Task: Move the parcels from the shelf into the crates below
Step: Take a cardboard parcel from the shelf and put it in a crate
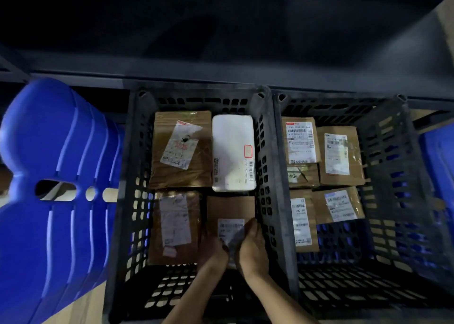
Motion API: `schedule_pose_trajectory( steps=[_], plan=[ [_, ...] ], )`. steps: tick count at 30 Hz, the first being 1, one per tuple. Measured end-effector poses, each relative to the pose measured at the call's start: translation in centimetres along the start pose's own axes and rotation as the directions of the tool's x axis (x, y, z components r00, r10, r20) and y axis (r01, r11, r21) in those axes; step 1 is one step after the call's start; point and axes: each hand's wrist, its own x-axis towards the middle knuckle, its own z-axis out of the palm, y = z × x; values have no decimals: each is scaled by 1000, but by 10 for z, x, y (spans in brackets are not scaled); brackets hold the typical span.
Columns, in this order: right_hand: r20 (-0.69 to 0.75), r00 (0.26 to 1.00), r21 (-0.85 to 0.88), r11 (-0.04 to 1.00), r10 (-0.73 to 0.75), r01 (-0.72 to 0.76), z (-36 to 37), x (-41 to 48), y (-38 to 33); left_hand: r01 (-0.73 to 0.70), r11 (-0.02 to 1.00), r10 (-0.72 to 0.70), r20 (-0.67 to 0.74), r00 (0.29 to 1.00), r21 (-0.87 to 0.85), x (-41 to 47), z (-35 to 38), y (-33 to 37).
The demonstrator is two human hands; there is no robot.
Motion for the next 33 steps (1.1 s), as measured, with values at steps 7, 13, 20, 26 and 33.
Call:
schedule_pose_trajectory(
  steps=[7,13,20,26,33],
  plan=[
    [172,891,-635,644,-420,426,-7,-2,3,-398,895,433,-175,884,203,1,2,-10],
    [183,843,-781,446,-506,437,5,7,24,-404,596,678,-164,717,694,16,35,-42],
    [223,799,-761,413,-558,501,7,23,25,-442,571,726,-174,665,692,22,21,-36],
    [476,773,-629,452,-420,633,-61,-13,-44,-400,633,594,-85,800,663,-20,-55,11],
    [210,678,-695,380,-704,610,-167,-19,-134,-312,594,595,-144,791,741,-53,-184,76]
  ],
)
